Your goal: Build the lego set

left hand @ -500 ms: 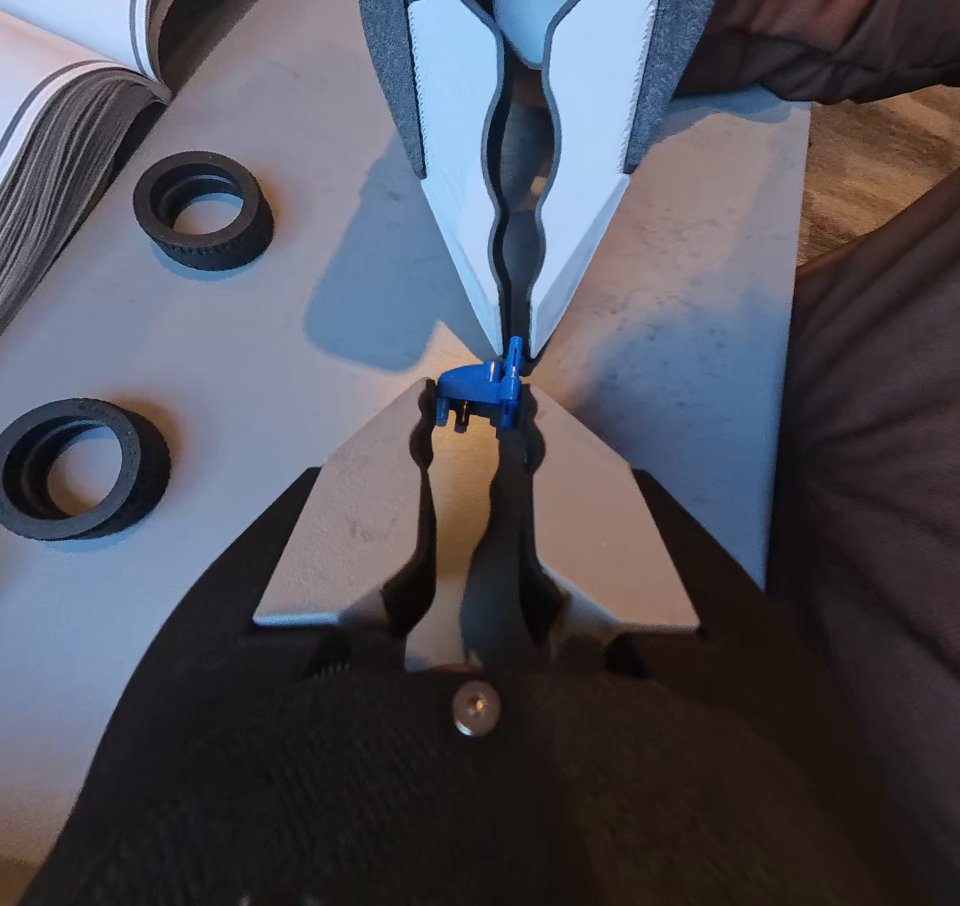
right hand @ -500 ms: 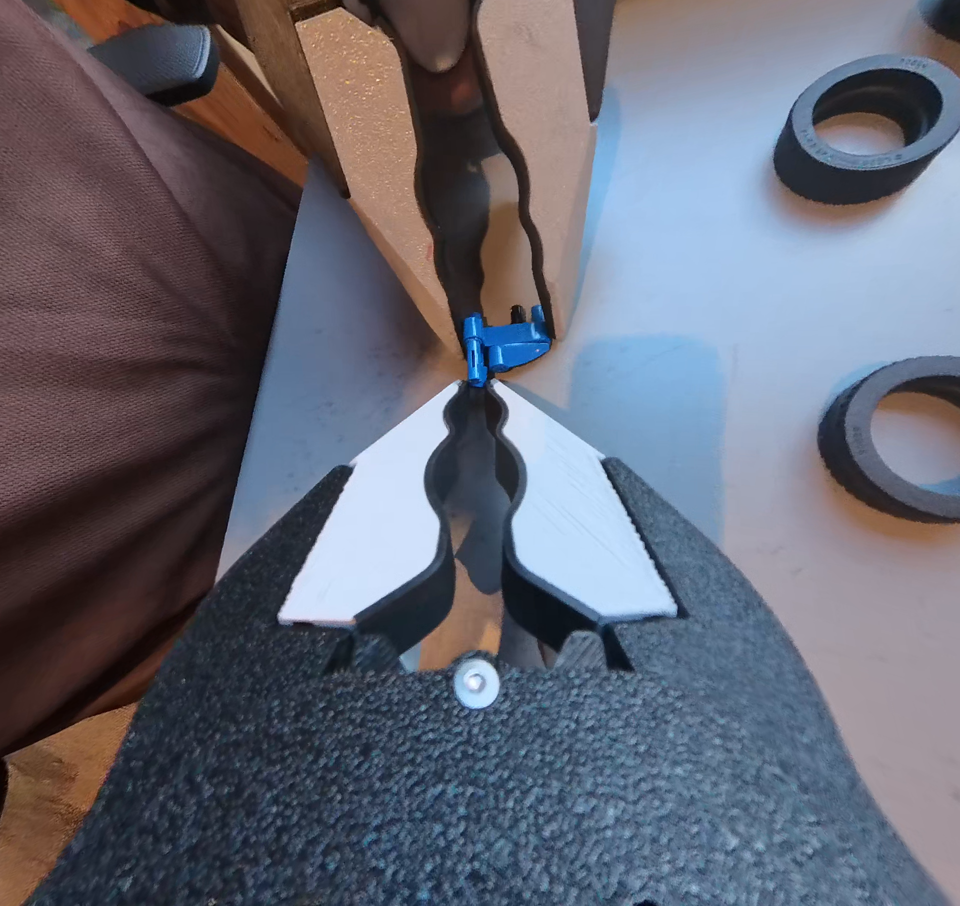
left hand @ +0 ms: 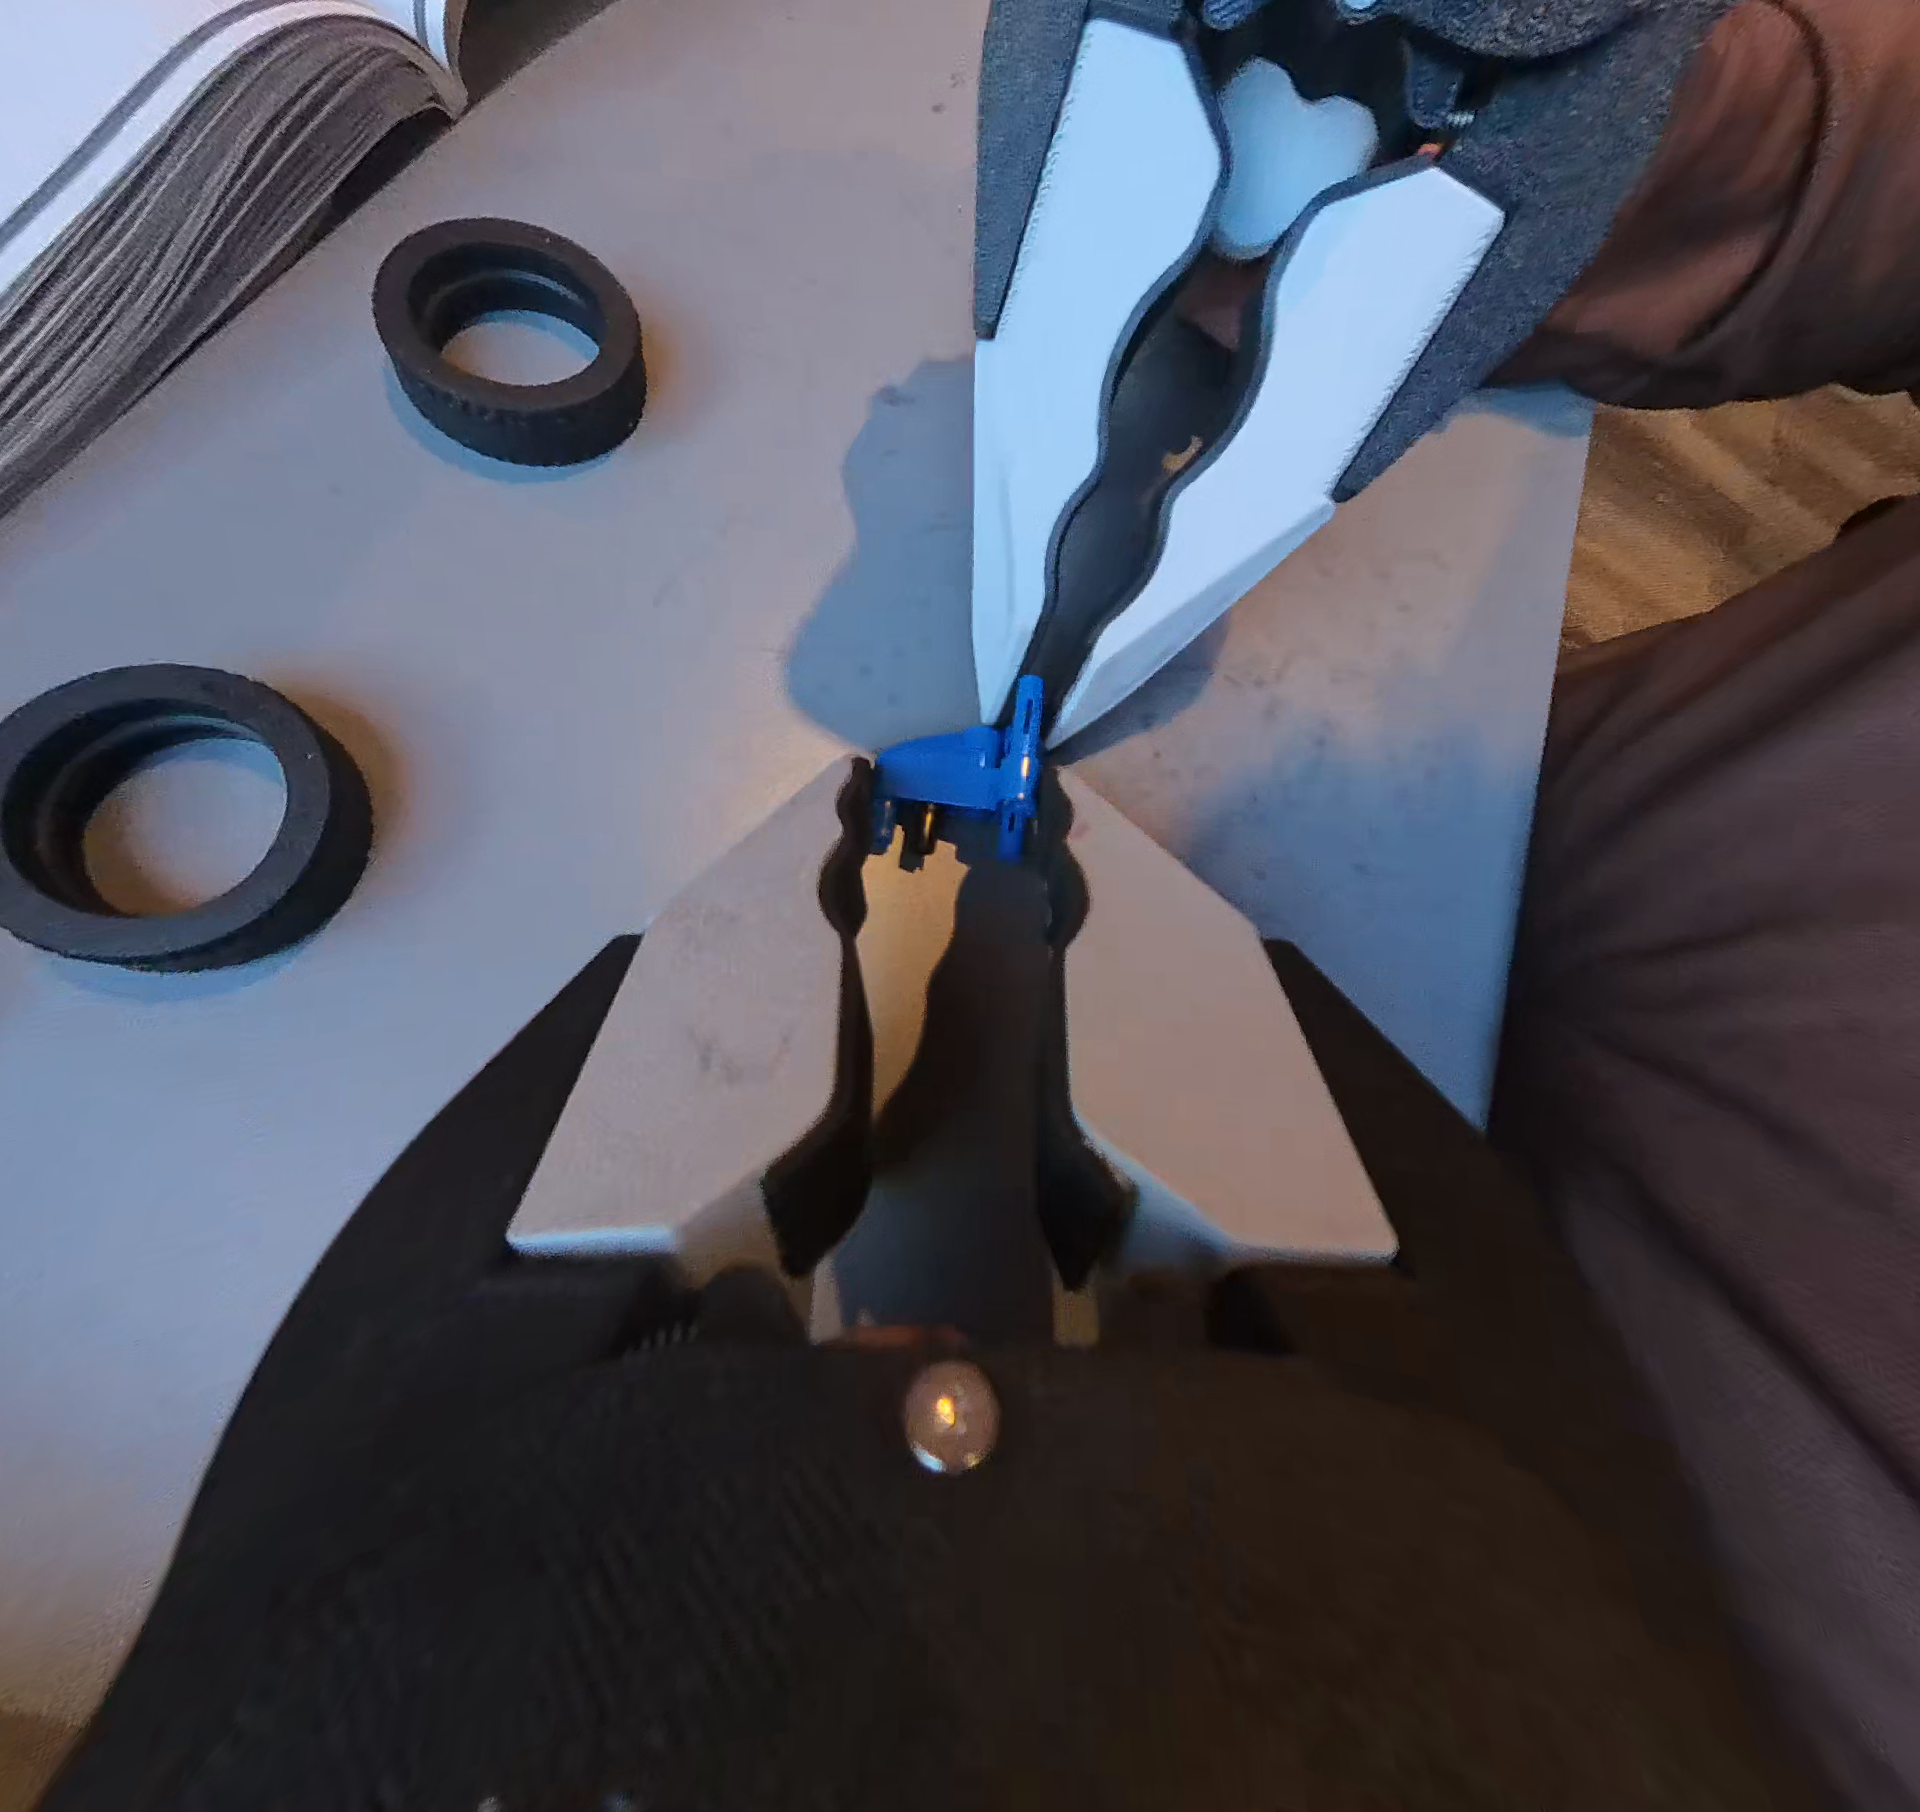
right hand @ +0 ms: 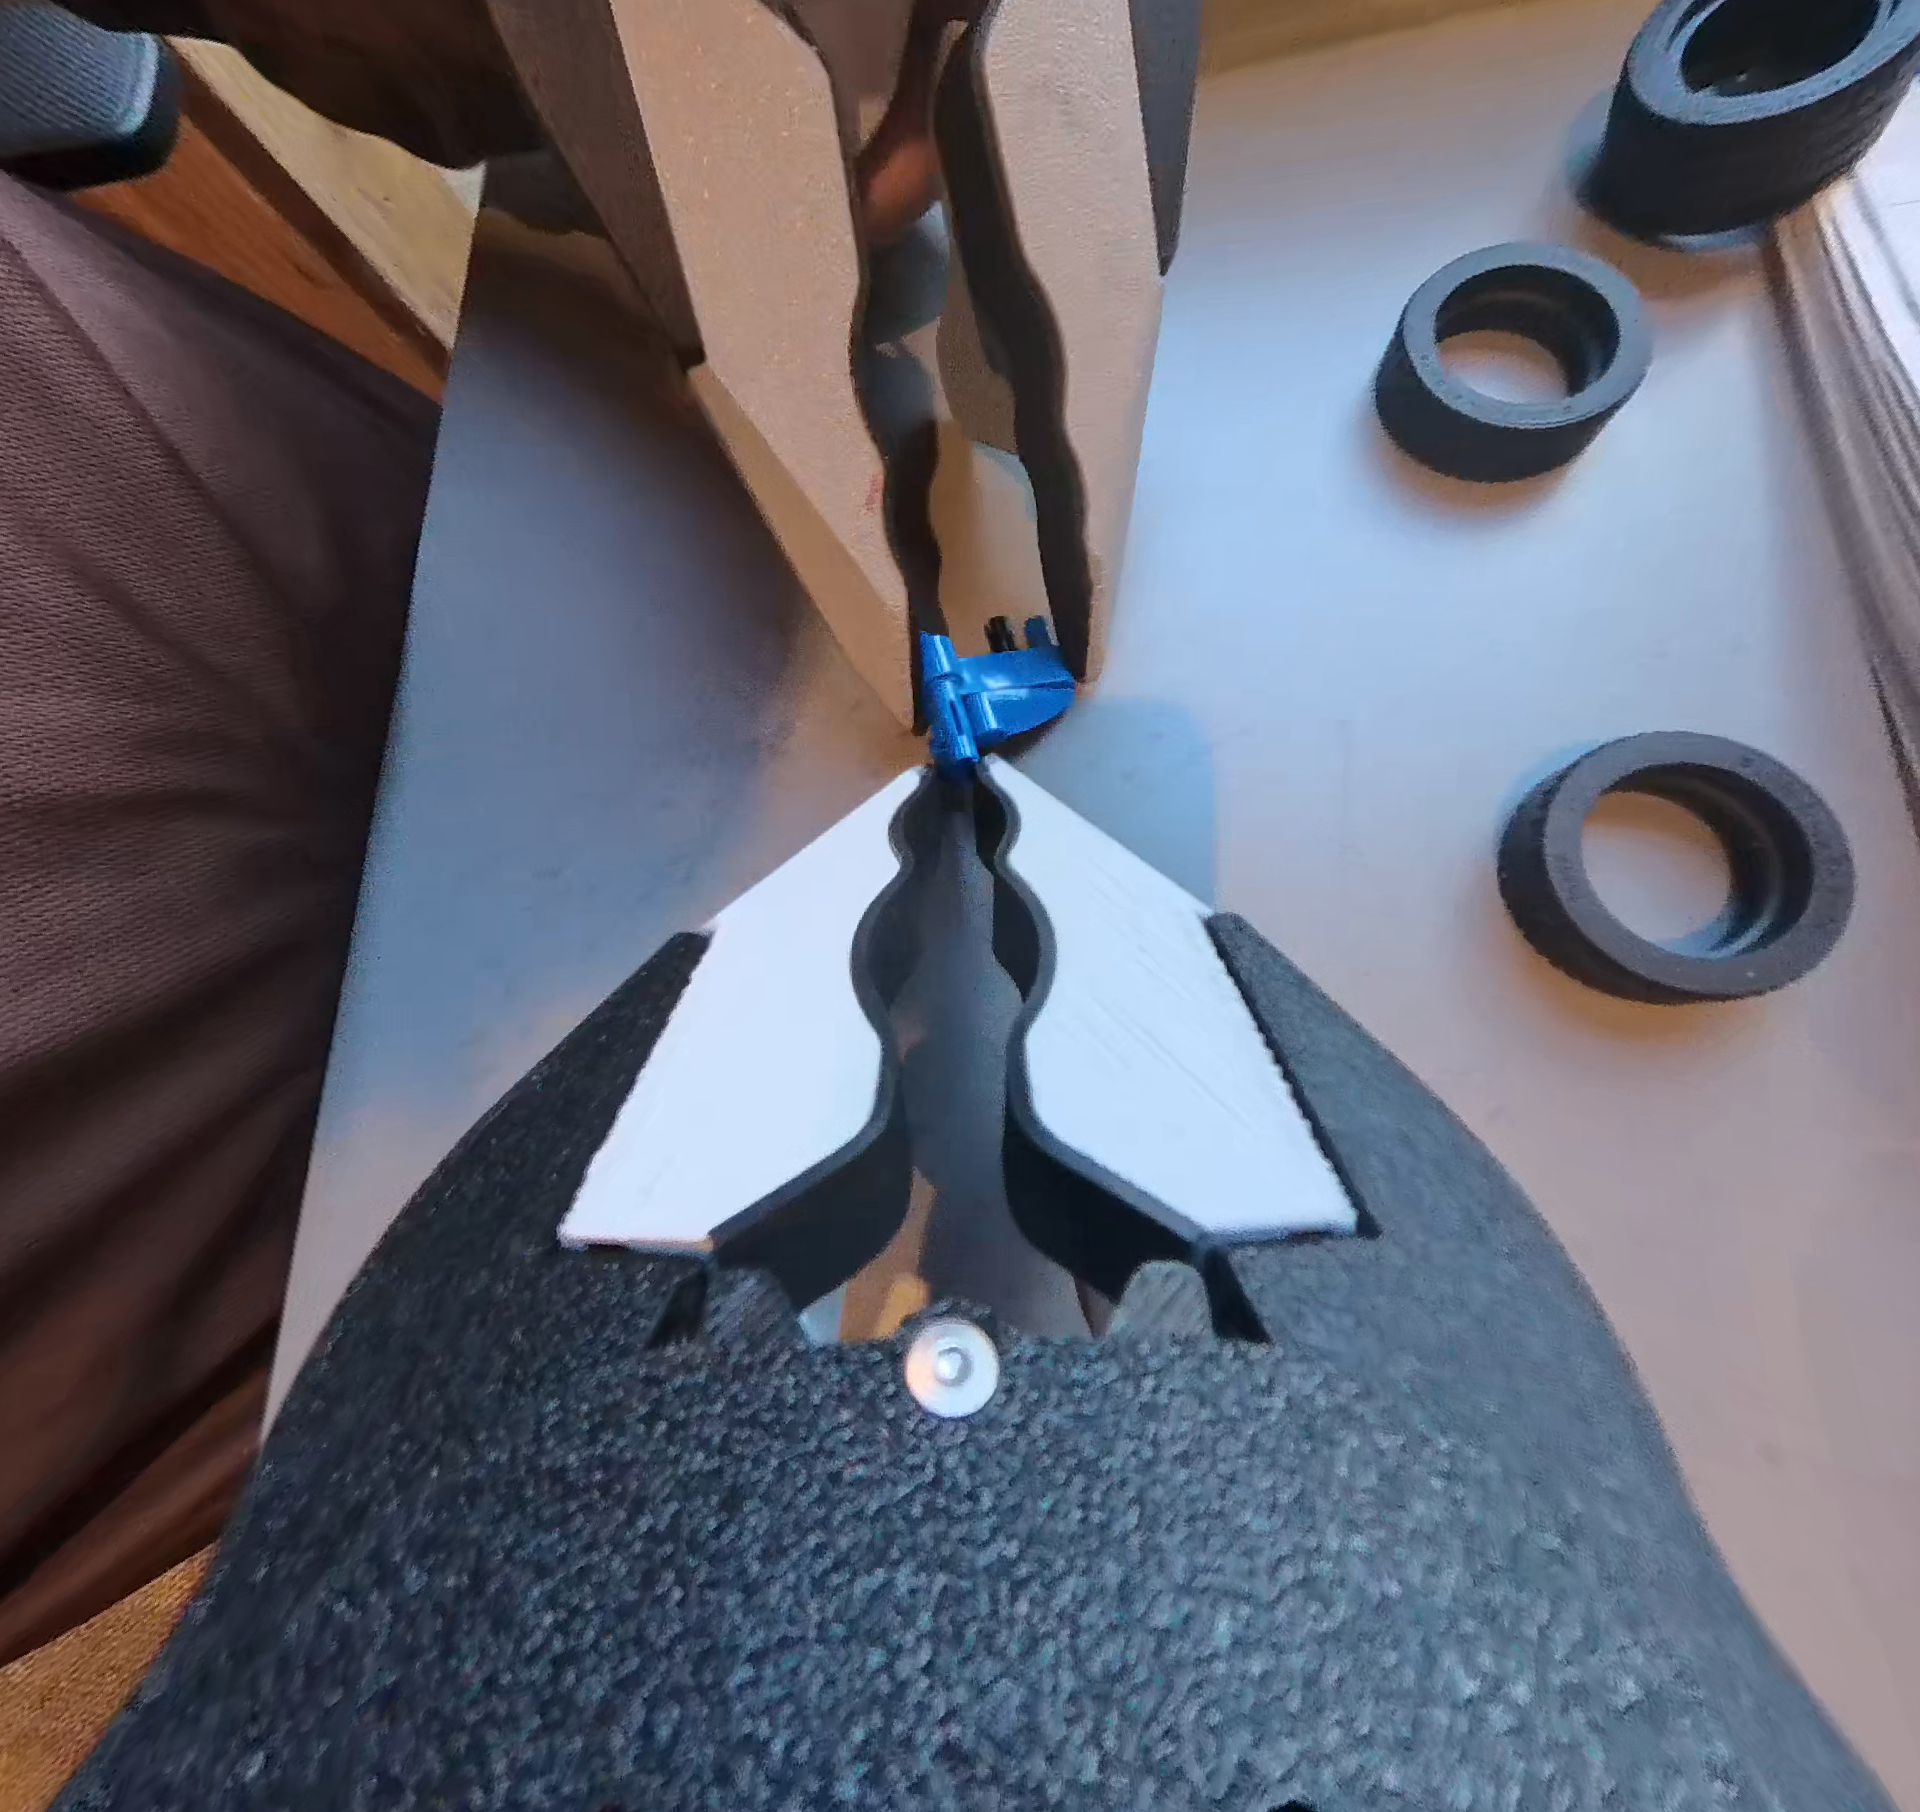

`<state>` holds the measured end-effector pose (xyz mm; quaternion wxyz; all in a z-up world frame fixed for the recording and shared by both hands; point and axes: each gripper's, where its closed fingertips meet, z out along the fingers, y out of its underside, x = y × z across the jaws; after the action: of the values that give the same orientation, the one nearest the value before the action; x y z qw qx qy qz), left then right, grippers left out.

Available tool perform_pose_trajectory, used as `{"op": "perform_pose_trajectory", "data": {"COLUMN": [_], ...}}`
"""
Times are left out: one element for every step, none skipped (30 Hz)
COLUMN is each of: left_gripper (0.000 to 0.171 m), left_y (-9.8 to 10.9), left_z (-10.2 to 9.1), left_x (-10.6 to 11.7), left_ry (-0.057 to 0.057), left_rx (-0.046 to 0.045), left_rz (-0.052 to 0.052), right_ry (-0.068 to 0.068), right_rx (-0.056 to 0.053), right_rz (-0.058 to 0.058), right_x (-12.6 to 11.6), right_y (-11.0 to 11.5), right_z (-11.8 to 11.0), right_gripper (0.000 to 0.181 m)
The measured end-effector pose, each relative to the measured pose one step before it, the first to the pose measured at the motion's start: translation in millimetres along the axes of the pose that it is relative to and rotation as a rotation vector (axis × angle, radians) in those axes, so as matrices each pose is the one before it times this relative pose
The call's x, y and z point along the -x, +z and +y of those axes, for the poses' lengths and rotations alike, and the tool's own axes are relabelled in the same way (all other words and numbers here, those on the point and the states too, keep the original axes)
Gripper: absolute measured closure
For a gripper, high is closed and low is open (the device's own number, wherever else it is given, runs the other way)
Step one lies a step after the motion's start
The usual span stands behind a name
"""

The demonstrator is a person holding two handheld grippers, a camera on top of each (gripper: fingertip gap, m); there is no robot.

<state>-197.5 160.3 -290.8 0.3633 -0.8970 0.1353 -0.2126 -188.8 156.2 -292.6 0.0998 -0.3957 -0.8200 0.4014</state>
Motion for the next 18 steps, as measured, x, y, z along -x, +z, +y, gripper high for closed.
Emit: {"op": "perform_pose_trajectory", "data": {"left_gripper": [0.143, 0.143, 0.143, 0.143, 0.143, 0.143, 0.143, 0.143, 0.143, 0.143, 0.143, 0.143, 0.143, 0.143, 0.143, 0.143, 0.143, 0.143], "left_y": [0.38, 0.59, 0.34, -0.3, -0.18, -0.32, -0.26, -0.06, -0.19, -0.49, -0.71, -0.27, 0.08, 0.2, 0.43, 0.19, 0.01, -0.18], "left_z": [-0.13, -0.37, 0.0, 0.21, 0.05, -0.21, -0.14, 0.09, -0.69, -1.38, -1.36, -0.07, 0.13, -0.25, -0.32, -0.15, 0.18, 0.07], "left_x": [-0.16, -0.72, -0.32, 0.18, 0.15, 0.09, 0.09, -0.05, 0.48, 3.04, 4.91, 1.75, 0.07, -0.01, 0.16, -0.08, 0.04, 0.03], "left_ry": [0.0062, 0.0056, -0.0077, -0.0012, -0.0009, 0.0004, -0.0037, -0.0146, -0.0249, -0.0185, -0.0035, 0.011, 0.0103, 0.0024, -0.0002, 0.0045, 0.0046, -0.001], "left_rx": [0.00032, -0.00205, 0.00238, 0.00147, 0.00042, -0.00176, 0.00058, 0.00215, -0.00426, -0.00951, -0.01077, -0.00038, 0.00381, 0.00158, -0.00001, -0.00176, -0.002, -0.00197], "left_rz": [-0.0096, -0.0033, 0.0014, 0.0039, 0.0036, 0.0011, 0.0025, 0.0075, 0.0069, -0.0092, -0.0236, -0.0096, -0.0036, -0.0054, -0.0052, -0.005, -0.0042, -0.002], "right_ry": [-0.0053, -0.0102, -0.0191, -0.024, -0.0168, -0.0065, -0.005, -0.0045, 0.0037, 0.0174, 0.0257, 0.0208, 0.013, 0.0128, 0.0113, 0.004, -0.002, -0.0039], "right_rx": [-0.001, 0.0009, 0.006, 0.0025, -0.0001, -0.0019, -0.0043, -0.0013, -0.0009, -0.0048, -0.0084, -0.0097, -0.0034, 0.0071, 0.0081, 0.0044, 0.0039, 0.0006], "right_rz": [0.0143, 0.0124, 0.0147, 0.0194, 0.0148, 0.007, 0.0053, 0.0017, -0.0021, -0.0003, 0.0043, -0.0012, -0.0111, -0.0081, 0.0021, 0.0043, 0.0019, -0.0037], "right_x": [-1.13, -0.38, 0.16, -0.03, -0.18, -0.16, -0.26, 0.28, -0.11, -1.77, -3.35, -2.7, -0.76, -0.99, -1.68, -1.2, -0.08, 0.98], "right_y": [-0.18, 0.17, 0.73, 0.39, 0.18, -0.01, -0.4, -0.13, -0.06, -0.52, -1.1, -1.49, -1.38, -0.97, -0.88, -1.0, -0.98, -0.99], "right_z": [-0.22, 0.01, 0.49, -0.06, -0.33, -0.34, -0.47, 0.05, 0.23, -0.18, -0.64, -0.63, 0.55, 2.18, 2.4, 1.62, 1.63, 1.19], "right_gripper": [0.176, 0.176, 0.176, 0.177, 0.176, 0.177, 0.176, 0.175, 0.175, 0.175, 0.175, 0.175, 0.175, 0.175, 0.172, 0.169, 0.167, 0.166]}}
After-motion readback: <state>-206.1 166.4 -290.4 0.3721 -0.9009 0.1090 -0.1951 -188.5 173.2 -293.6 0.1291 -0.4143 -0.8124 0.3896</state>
